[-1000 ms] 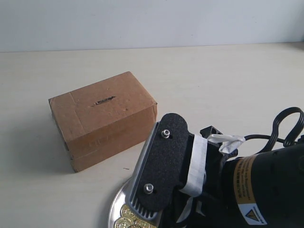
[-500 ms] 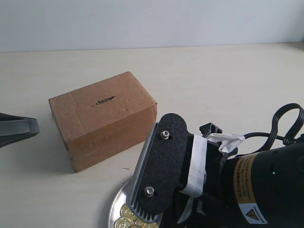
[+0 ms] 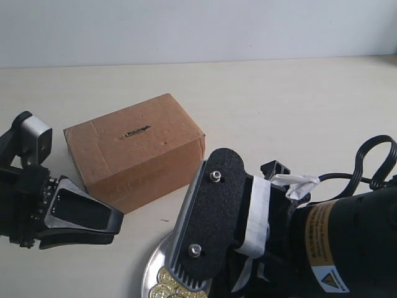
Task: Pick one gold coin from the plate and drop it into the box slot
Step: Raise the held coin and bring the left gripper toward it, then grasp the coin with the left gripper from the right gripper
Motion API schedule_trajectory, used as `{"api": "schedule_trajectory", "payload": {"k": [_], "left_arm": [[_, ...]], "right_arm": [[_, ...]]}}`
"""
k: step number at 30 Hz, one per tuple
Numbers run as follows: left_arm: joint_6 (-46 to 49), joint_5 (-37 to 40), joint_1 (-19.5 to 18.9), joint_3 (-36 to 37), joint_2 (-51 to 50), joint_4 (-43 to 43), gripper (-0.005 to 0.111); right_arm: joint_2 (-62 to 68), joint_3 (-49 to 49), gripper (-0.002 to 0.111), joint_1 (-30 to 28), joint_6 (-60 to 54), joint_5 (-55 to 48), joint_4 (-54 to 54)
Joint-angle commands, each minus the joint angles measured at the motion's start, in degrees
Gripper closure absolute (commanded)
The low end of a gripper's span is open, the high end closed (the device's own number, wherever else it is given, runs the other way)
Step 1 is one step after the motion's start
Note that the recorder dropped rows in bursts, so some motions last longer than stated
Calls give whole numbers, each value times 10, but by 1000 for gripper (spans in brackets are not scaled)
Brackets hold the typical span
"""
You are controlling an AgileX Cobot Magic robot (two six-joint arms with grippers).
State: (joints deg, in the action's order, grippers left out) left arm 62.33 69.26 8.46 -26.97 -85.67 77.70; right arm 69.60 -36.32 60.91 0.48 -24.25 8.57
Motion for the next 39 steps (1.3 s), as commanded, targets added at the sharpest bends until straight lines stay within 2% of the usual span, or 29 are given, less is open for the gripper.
{"api": "schedule_trajectory", "payload": {"k": [1, 10, 22, 30, 36, 39], "left_arm": [[37, 7, 15, -4, -25, 50, 42], [47, 7, 15, -27, -32, 56, 44], [29, 7, 38, -27, -32, 59, 44], [20, 7, 113, -40, -32, 57, 44], [18, 7, 142, -49, -32, 54, 44], [18, -21, 164, -50, -32, 56, 44]], "right_arm": [[-3, -1, 85, 0, -5, 5, 5], [-3, -1, 85, 0, -5, 1, 5], [-3, -1, 85, 0, -5, 1, 5], [-3, -1, 85, 0, -5, 0, 5], [-3, -1, 85, 0, -5, -1, 5], [-3, -1, 85, 0, -5, -1, 5]]}}
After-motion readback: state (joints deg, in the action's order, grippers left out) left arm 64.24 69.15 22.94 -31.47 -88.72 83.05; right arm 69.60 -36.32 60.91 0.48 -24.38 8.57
